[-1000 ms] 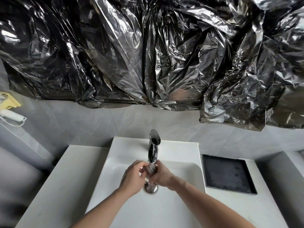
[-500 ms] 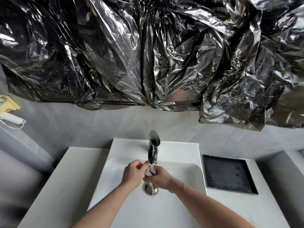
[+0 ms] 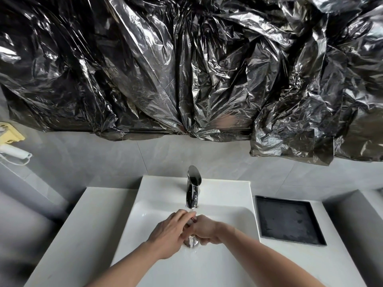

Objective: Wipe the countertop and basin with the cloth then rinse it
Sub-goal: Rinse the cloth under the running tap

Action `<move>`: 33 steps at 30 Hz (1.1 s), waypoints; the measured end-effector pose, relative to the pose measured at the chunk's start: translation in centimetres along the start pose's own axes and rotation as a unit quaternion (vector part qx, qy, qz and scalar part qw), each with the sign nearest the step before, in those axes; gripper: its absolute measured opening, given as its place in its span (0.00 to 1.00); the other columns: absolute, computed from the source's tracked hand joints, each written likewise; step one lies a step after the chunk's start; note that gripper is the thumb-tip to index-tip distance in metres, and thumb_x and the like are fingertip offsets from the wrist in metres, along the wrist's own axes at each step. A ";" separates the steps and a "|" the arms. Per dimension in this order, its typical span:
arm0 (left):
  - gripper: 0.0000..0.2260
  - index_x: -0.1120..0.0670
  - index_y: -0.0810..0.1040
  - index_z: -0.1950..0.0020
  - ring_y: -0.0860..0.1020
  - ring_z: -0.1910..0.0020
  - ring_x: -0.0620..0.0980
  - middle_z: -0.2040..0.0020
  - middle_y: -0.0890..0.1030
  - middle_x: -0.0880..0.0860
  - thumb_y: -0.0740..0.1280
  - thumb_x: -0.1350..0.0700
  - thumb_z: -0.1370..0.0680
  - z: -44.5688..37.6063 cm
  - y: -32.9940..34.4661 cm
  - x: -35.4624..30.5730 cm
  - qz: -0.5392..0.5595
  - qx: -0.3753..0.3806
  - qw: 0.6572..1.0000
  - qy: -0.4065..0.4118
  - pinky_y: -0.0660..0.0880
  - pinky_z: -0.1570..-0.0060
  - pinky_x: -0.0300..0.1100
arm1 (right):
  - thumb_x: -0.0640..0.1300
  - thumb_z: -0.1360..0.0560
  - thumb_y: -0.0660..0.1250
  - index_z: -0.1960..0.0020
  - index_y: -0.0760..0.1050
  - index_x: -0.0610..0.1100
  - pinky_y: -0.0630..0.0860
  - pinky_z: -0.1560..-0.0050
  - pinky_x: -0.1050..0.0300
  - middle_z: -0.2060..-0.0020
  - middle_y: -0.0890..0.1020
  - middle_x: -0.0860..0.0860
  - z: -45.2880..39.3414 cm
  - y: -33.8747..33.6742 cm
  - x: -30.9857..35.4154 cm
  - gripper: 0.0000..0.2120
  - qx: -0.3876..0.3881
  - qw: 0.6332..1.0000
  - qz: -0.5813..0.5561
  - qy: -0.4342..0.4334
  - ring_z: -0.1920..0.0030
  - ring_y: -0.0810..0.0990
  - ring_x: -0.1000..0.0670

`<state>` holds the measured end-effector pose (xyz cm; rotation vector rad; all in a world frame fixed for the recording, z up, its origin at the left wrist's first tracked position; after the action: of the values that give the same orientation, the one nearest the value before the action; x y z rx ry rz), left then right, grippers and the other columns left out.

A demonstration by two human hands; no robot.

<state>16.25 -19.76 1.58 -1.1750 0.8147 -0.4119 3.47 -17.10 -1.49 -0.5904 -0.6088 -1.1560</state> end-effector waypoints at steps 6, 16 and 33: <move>0.18 0.46 0.64 0.35 0.73 0.41 0.52 0.41 0.73 0.47 0.64 0.58 0.22 -1.9 -0.7 -0.2 -0.117 -0.003 0.993 -0.023 0.73 0.49 0.48 | 0.37 0.33 0.66 0.69 0.65 0.48 0.63 0.72 0.60 0.72 0.68 0.54 0.3 -0.9 0.7 0.13 -0.089 0.976 0.192 -0.055 0.71 0.64 0.51; 0.12 0.51 0.70 0.40 0.79 0.43 0.59 0.43 0.81 0.53 0.61 0.53 0.23 -3.5 -0.9 0.4 -0.015 0.035 0.986 -0.161 0.72 0.52 0.48 | 0.41 0.27 0.62 0.60 0.64 0.51 0.67 0.59 0.55 0.61 0.79 0.50 0.7 -1.8 1.6 0.08 -0.212 0.930 0.286 -0.098 0.56 0.74 0.41; 0.34 0.42 0.63 0.23 0.62 0.26 0.44 0.23 0.60 0.39 0.58 0.64 0.28 -3.7 -10.5 -4.3 0.036 -0.177 0.983 0.012 0.66 0.27 0.42 | 0.51 0.33 0.65 0.67 0.72 0.41 0.77 0.60 0.51 0.68 0.82 0.45 -0.3 -1.5 2.4 0.13 -0.201 0.961 0.172 -0.075 0.63 0.82 0.41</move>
<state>11.99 -23.03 12.26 -1.4662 0.9756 -0.2261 2.79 -19.31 0.19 -1.0957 -0.3773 -0.9116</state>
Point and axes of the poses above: each hand's wrist, its own z-axis away from the middle knuckle, its own y-axis out of the palm, x = y × z, the point moved 5 cm from there along -z, towards the middle knuckle
